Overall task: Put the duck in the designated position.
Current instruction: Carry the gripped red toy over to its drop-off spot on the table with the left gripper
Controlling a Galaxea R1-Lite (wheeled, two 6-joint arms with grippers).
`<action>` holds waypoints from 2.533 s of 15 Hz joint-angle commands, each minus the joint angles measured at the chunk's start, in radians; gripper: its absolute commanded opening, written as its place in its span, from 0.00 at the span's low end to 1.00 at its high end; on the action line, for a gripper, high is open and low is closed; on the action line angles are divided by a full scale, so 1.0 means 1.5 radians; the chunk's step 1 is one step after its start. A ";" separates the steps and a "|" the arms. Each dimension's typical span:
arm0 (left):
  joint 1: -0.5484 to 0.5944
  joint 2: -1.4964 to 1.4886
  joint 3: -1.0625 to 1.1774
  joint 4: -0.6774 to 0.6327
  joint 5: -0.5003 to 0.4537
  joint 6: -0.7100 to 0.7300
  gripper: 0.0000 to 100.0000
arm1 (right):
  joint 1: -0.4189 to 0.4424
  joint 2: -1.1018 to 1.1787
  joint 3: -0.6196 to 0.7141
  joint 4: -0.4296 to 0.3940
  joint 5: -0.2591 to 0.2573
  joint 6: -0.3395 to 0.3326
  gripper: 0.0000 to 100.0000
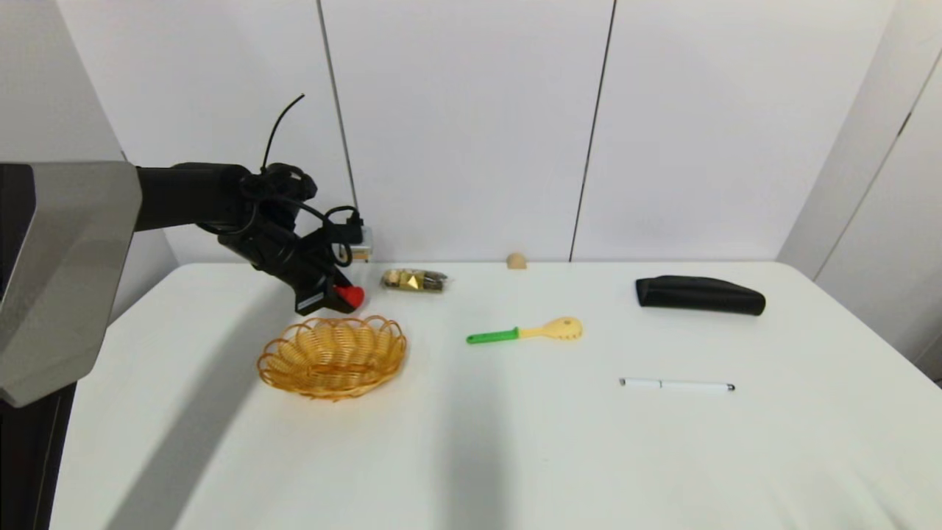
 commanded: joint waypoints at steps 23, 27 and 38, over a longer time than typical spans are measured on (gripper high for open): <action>0.000 0.016 0.000 0.004 -0.022 0.003 0.00 | 0.000 0.001 0.005 0.000 0.001 0.000 1.00; -0.004 0.016 0.000 0.004 -0.021 0.003 0.00 | 0.000 0.001 0.006 0.000 0.001 0.000 1.00; -0.004 0.014 0.000 0.004 -0.021 0.003 1.00 | 0.000 0.001 0.006 0.000 0.001 0.000 1.00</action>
